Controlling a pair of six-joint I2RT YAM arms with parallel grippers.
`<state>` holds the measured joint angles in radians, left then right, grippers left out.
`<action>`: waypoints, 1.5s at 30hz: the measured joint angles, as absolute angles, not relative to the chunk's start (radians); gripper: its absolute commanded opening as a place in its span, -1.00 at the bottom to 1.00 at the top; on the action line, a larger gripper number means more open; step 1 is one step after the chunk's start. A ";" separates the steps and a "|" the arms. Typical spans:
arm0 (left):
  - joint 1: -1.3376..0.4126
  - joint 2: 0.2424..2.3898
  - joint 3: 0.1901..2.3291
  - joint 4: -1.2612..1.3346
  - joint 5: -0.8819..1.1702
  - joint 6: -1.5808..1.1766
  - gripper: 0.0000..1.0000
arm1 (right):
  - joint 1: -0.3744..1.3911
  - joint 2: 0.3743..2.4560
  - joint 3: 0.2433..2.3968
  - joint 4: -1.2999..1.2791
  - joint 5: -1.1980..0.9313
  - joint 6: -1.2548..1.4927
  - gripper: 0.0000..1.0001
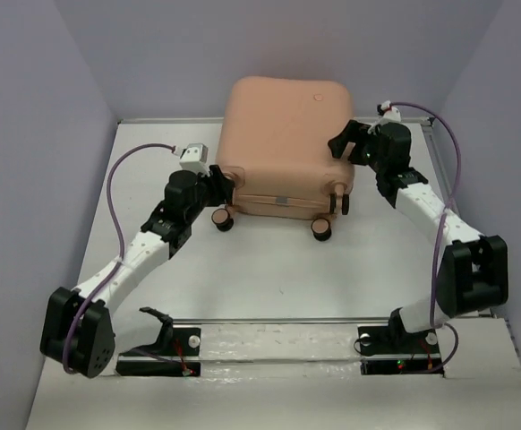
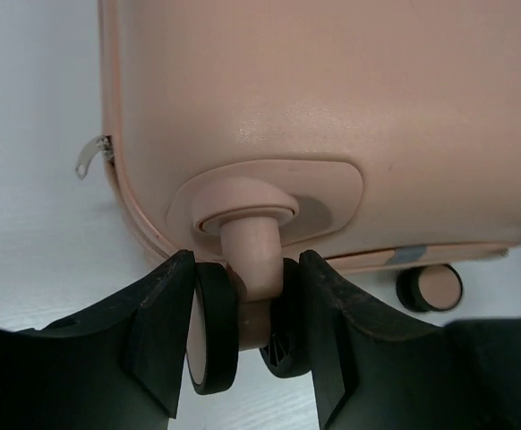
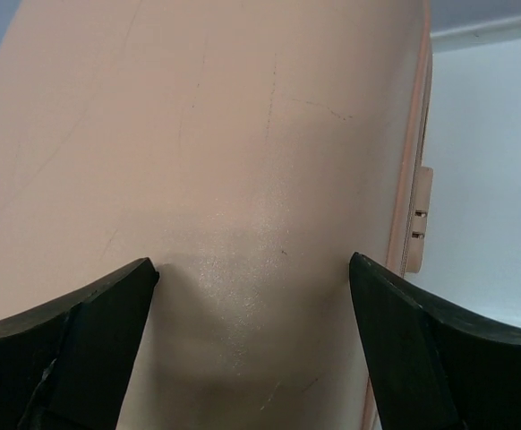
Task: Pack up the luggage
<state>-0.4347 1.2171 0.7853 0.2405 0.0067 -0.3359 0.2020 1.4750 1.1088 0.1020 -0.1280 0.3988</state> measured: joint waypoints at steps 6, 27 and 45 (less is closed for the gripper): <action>-0.450 1.052 0.682 0.196 0.062 -0.453 -0.88 | 0.212 1.551 1.212 0.081 -0.232 0.381 0.99; -0.399 0.951 0.660 0.153 0.341 -0.589 -0.89 | 0.335 0.558 0.188 0.120 -0.141 0.487 -0.06; -0.400 0.839 0.660 -0.043 0.304 -0.524 0.96 | 0.215 1.313 0.201 1.021 -0.166 0.481 0.04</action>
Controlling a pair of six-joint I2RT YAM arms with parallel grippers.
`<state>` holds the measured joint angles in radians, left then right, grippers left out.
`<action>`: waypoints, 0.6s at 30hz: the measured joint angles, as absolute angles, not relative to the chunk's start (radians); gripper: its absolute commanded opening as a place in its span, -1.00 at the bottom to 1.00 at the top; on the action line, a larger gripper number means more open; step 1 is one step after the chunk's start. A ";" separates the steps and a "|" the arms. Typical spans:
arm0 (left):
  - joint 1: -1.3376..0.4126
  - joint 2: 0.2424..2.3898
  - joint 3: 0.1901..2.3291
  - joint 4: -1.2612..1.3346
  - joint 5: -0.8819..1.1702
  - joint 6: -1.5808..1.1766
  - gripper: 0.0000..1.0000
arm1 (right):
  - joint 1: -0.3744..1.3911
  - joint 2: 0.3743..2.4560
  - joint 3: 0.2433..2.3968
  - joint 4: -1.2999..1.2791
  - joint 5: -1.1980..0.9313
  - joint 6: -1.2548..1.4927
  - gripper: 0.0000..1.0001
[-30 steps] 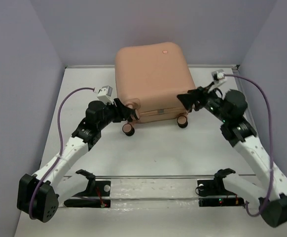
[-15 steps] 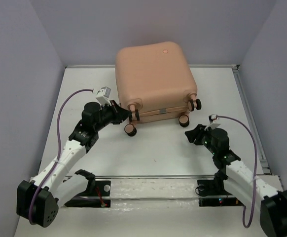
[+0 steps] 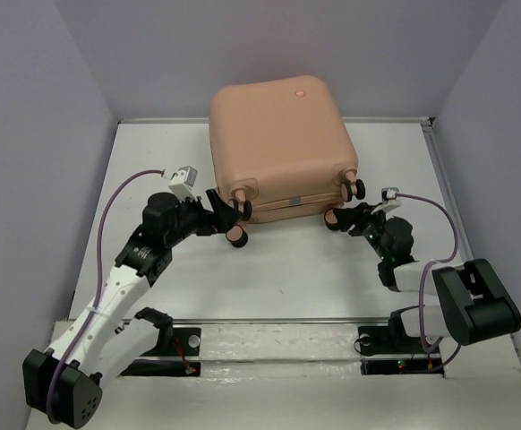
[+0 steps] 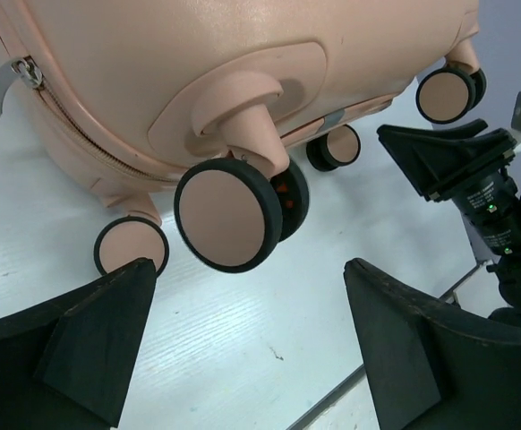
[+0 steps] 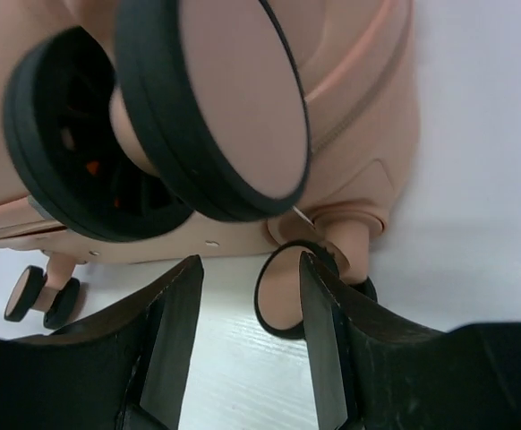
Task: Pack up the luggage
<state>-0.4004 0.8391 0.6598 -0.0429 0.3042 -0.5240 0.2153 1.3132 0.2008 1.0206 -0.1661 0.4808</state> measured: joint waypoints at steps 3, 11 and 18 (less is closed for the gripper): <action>-0.405 0.850 0.648 -0.042 0.319 -0.524 0.98 | 0.215 1.359 0.215 1.101 -0.188 0.453 0.04; -0.431 0.972 0.646 0.015 0.365 -0.536 0.98 | 0.215 1.422 0.262 1.188 -0.228 0.374 0.04; -0.472 1.041 0.656 0.071 0.383 -0.561 0.97 | 0.216 1.420 0.266 1.176 -0.192 0.346 0.06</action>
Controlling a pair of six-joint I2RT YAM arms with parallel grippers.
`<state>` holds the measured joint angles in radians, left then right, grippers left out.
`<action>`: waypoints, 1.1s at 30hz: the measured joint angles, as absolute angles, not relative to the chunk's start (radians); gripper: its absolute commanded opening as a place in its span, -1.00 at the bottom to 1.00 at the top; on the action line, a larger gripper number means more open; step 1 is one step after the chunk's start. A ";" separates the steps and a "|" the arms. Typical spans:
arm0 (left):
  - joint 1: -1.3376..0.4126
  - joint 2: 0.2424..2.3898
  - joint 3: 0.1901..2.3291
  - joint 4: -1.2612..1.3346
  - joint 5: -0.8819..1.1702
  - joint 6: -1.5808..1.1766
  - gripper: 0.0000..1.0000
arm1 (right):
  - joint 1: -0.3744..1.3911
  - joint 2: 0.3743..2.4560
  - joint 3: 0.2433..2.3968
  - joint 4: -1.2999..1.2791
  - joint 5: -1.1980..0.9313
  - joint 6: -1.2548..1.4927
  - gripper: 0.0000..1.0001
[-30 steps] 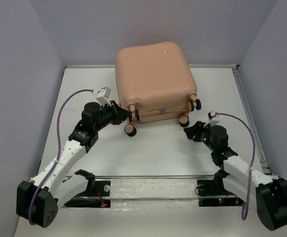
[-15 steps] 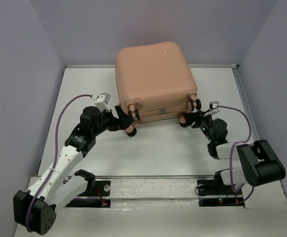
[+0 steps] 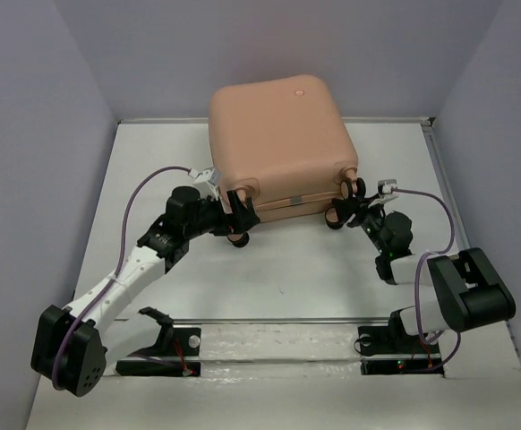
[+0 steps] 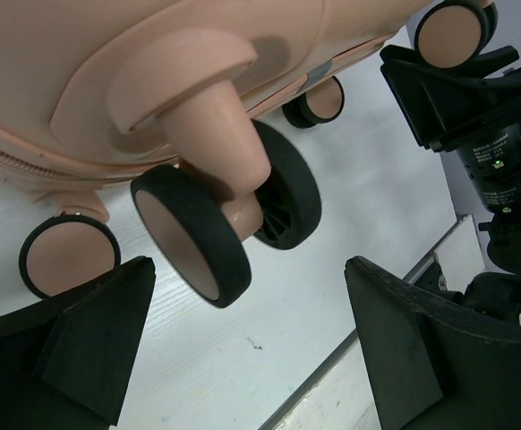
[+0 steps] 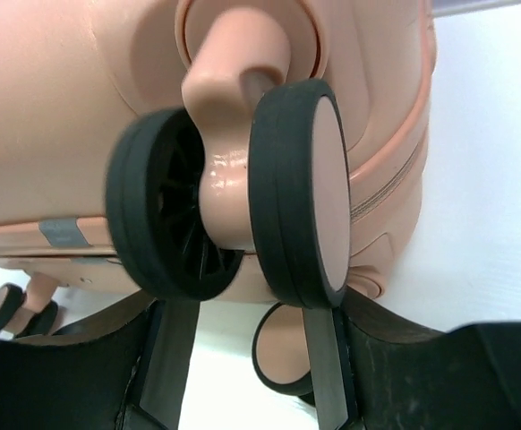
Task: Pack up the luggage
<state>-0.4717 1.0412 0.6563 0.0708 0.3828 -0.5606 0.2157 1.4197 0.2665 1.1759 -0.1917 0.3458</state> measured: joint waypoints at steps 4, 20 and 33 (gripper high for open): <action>-0.482 1.066 0.675 0.105 0.384 -0.578 0.93 | 0.215 1.369 0.241 1.186 -0.148 0.370 0.06; -0.492 1.129 0.678 0.189 0.356 -0.645 0.74 | 0.206 1.509 0.197 1.258 -0.095 0.466 0.21; -0.502 1.137 0.677 0.229 0.325 -0.722 -0.55 | 0.144 1.663 0.295 1.270 -0.177 0.448 0.04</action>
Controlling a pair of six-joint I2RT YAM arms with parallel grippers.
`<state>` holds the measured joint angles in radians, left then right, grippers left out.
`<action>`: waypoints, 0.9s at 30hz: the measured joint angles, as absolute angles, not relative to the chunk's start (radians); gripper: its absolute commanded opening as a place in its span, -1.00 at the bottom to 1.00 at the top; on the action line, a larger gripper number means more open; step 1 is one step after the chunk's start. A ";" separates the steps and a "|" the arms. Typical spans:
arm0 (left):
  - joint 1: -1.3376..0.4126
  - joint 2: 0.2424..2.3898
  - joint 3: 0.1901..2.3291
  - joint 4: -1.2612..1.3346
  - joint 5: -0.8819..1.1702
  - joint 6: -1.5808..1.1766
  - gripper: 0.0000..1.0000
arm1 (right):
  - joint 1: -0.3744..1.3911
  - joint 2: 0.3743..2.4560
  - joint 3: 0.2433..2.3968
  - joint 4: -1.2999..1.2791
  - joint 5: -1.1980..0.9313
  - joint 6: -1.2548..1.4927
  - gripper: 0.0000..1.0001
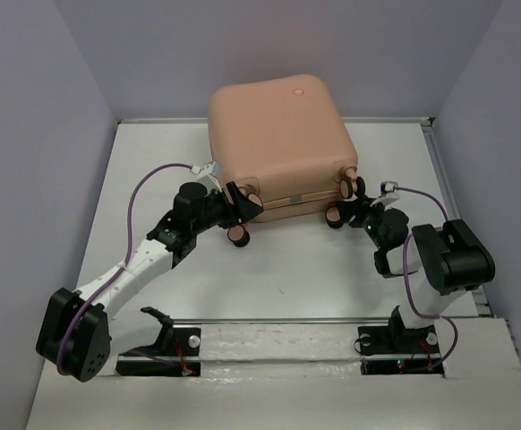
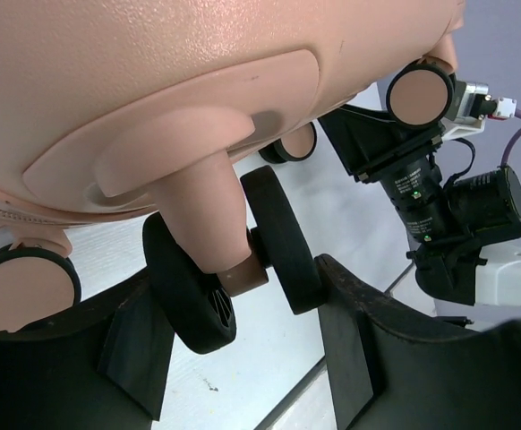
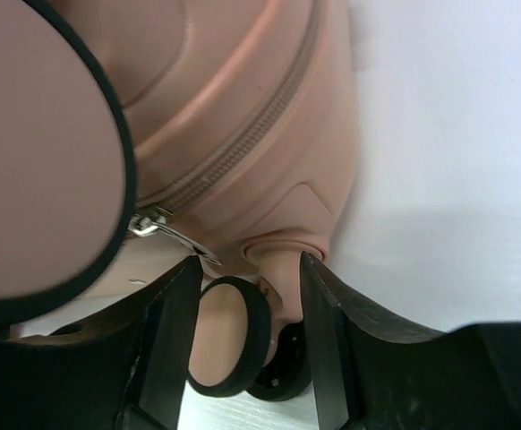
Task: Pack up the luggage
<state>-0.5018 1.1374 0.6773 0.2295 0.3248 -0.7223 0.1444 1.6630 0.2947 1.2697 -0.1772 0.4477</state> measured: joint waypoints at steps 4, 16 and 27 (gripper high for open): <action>-0.503 1.137 0.677 0.235 0.320 -0.733 -0.84 | 0.144 1.663 0.307 1.281 -0.214 0.447 0.04; -0.511 1.117 0.655 0.250 0.300 -0.748 -0.88 | 0.144 1.575 0.306 1.281 -0.289 0.440 -0.26; -0.521 1.100 0.640 0.258 0.273 -0.754 -0.89 | 0.143 1.579 0.319 1.265 -0.298 0.450 -0.86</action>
<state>-0.5205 1.0996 0.6399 0.2577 0.2726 -0.7540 0.1429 1.5795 0.3191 1.2652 -0.2981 0.4496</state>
